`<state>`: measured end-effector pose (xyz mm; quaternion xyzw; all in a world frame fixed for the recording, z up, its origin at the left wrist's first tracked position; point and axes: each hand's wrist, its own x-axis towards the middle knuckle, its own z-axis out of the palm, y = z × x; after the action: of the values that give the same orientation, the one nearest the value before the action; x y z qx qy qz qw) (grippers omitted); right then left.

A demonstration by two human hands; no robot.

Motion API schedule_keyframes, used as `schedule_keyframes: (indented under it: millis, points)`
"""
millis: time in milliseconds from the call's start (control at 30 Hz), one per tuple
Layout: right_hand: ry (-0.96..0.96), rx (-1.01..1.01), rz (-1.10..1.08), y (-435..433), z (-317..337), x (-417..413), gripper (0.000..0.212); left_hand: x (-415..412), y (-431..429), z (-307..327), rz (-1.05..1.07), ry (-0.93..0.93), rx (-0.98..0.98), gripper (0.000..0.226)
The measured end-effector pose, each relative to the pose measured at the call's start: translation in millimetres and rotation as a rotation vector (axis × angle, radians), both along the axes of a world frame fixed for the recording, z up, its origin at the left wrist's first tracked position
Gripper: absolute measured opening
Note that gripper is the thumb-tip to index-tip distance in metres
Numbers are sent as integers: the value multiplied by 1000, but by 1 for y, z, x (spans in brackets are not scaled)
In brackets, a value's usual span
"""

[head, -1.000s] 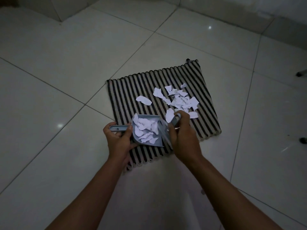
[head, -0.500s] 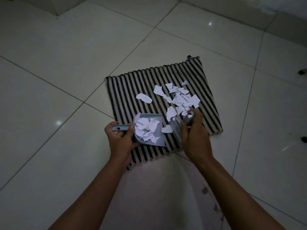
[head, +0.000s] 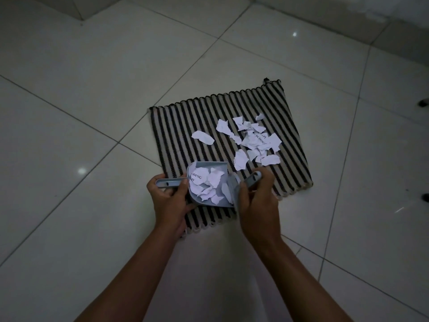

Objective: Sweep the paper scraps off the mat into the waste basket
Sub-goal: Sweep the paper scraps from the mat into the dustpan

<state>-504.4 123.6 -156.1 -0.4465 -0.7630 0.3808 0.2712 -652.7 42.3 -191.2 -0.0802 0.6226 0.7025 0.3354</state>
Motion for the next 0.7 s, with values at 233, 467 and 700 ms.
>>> schedule_keyframes:
  millis: [233,467,700]
  points:
    - [105,16,-70,37,19,5,32,-9,3,3,33,-14,20,49]
    - [-92,91,-42,74,19,-11,32,-20,19,5,28,6,2,49]
    - [-33,69,66,65,19,-12,34,-28,17,3,22,44,13,50]
